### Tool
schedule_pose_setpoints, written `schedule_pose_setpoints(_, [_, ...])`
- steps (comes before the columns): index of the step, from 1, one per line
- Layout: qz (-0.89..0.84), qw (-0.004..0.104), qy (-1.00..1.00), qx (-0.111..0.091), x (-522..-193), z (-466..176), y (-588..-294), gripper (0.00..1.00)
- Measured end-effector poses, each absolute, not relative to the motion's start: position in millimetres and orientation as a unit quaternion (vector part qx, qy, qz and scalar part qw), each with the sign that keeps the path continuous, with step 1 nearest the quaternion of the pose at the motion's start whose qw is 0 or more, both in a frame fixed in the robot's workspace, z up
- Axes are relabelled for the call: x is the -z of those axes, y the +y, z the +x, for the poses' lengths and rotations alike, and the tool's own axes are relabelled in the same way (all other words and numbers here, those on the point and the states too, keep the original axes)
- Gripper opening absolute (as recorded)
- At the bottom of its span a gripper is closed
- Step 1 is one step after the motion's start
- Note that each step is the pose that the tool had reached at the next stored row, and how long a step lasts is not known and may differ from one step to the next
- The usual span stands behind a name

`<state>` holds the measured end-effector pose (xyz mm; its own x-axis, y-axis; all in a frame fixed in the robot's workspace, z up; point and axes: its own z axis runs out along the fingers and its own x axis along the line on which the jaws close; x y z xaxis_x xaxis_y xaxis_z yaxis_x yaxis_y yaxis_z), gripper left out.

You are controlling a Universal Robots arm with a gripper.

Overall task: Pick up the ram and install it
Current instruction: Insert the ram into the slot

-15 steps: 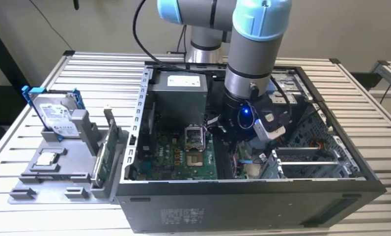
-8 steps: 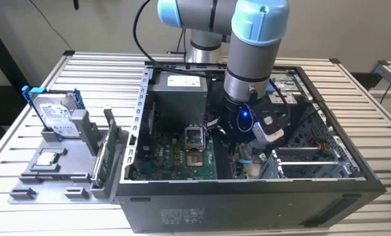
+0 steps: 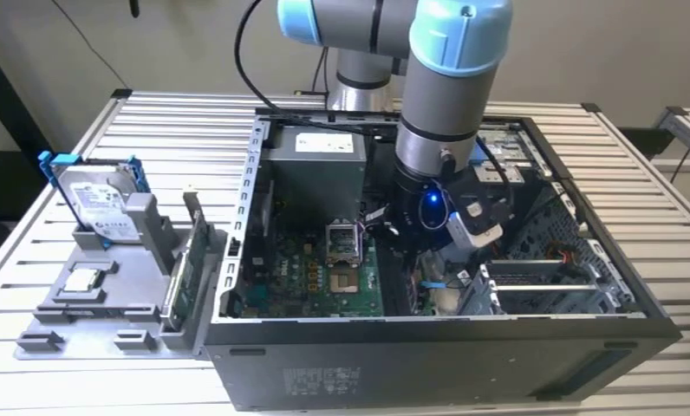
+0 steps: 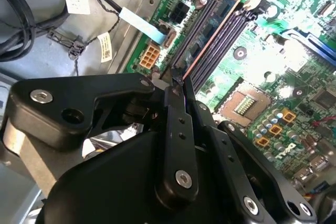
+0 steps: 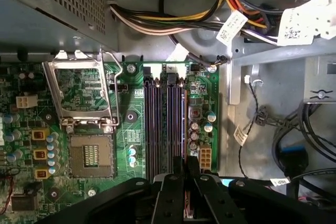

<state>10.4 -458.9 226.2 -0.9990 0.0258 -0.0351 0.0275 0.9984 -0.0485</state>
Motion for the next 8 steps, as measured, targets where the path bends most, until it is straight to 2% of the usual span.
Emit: schedule_pose_setpoints(8, [0.013, 0.017, 0.999, 0.024, -226.7, 10.4, -454.7, 0.14])
